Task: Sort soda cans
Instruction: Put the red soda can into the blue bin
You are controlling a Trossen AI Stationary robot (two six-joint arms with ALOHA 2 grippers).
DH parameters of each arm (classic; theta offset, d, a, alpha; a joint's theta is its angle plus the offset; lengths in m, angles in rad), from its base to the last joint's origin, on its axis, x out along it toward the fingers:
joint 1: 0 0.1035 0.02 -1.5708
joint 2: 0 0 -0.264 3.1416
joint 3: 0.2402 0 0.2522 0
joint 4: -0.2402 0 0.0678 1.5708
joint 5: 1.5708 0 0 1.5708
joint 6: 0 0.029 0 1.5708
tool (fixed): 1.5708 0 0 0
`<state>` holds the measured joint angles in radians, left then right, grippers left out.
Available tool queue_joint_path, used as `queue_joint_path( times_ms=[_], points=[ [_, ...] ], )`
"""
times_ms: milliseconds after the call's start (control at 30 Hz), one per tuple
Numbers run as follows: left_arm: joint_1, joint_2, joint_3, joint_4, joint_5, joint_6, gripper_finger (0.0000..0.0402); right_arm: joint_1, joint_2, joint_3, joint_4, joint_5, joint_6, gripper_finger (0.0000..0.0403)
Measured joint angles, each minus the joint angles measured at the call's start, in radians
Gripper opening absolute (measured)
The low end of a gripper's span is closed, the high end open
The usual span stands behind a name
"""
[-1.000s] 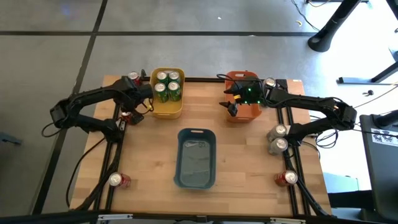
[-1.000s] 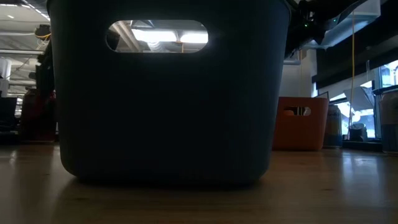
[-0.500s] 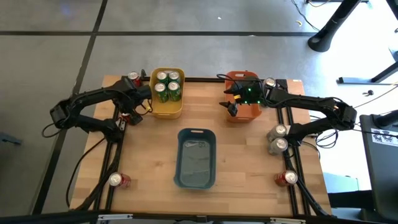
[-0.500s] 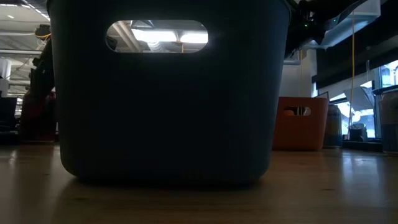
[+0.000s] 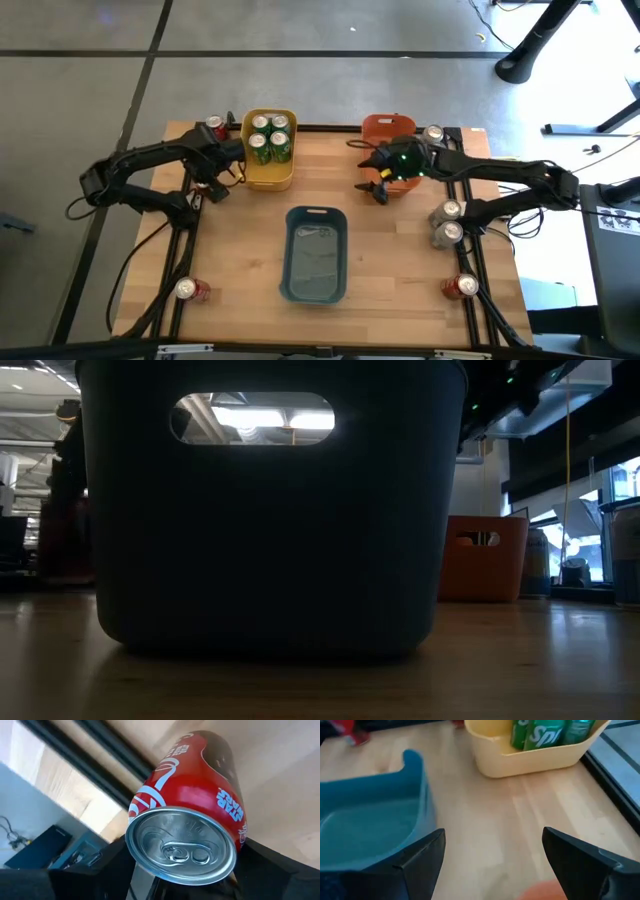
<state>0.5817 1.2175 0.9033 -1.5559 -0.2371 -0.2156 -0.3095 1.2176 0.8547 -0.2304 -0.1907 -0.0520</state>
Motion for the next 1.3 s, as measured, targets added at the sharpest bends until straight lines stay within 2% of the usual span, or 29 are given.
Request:
queue_joint_path(
  times_ms=[333, 567, 800, 900, 1167, 1300],
  points=[
    [-0.138, -0.005, 0.192, -0.017, 0.021, -0.069, 0.0273, 0.138, -0.180, 0.000, -0.221, 0.016, 0.041, 0.0331],
    [-0.237, -0.005, 0.355, -0.020, 0.050, -0.090, 0.0273, 0.221, -0.196, 0.000, -0.280, 0.068, 0.074, 0.0331],
    [-0.338, -0.005, 0.495, 0.007, 0.040, -0.167, 0.0271, 0.292, -0.186, 0.000, -0.244, 0.132, 0.080, 0.0331],
    [-0.372, -0.007, 0.518, 0.017, 0.040, -0.190, 0.0262, 0.313, -0.185, 0.000, -0.244, 0.167, 0.081, 0.0331],
    [-0.386, -0.005, 0.493, 0.029, 0.040, -0.197, 0.0194, 0.325, -0.185, 0.000, -0.243, 0.195, 0.101, 0.0331],
    [-0.385, -0.005, 0.493, 0.033, 0.041, -0.213, 0.0184, 0.323, -0.185, 0.000, -0.243, 0.202, 0.101, 0.0331]
  ],
)
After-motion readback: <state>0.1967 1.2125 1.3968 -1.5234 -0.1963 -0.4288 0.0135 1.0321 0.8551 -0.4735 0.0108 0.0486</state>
